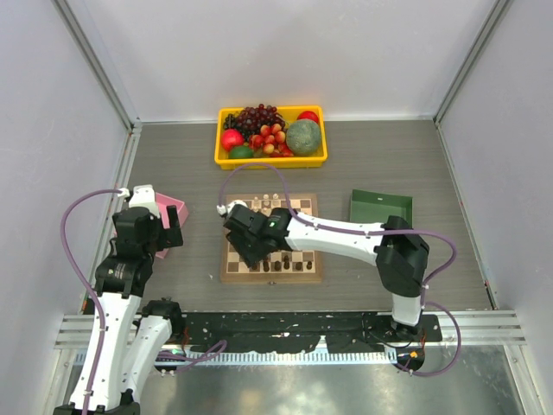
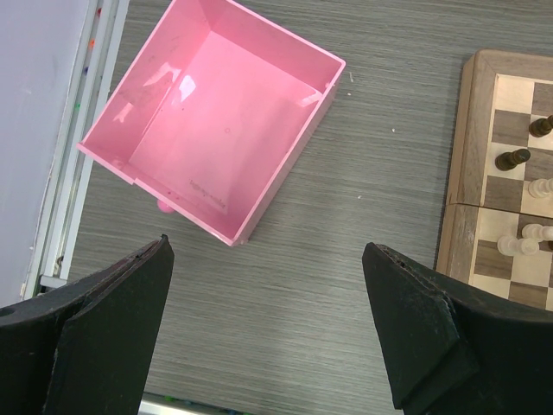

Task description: Set up the chess pieces on the board

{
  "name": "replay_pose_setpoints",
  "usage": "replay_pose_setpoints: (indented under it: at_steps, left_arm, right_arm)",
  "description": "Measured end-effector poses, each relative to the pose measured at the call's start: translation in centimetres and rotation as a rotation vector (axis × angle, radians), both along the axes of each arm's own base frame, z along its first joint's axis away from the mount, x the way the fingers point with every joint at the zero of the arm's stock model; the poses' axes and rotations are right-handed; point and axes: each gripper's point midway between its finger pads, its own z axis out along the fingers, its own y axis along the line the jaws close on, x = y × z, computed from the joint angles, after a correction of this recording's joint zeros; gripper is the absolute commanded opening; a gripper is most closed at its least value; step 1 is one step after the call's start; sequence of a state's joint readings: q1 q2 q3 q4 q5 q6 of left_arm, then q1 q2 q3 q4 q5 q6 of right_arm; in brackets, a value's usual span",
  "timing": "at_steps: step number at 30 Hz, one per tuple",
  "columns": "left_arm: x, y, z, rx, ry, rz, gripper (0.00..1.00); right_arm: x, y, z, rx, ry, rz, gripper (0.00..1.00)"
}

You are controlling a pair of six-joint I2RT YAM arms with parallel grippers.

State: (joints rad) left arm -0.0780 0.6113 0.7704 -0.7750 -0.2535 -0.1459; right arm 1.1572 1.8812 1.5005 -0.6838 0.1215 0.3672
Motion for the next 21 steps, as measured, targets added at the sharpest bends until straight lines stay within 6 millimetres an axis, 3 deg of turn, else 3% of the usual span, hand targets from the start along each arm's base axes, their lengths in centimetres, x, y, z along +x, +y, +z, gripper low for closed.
replay_pose_setpoints:
  at_steps: [7,12,16,21]
  left_arm:
    - [0.0,0.0,0.0,0.0,0.0,0.0,0.99]
    - [0.0,0.0,0.0,0.0,0.0,0.0,0.99]
    - [0.0,0.0,0.0,0.0,0.0,0.0,0.99]
    - [0.0,0.0,0.0,0.0,0.0,0.0,0.99]
  right_arm:
    - [1.6,-0.4,4.5,0.094,-0.058,-0.041,0.47]
    - [3.6,-2.2,6.9,0.135,-0.103,-0.113,0.48]
    - [5.8,-3.9,7.0,0.143,-0.105,-0.191,0.48]
    - [8.6,-5.3,5.5,0.12,-0.094,-0.261,0.48]
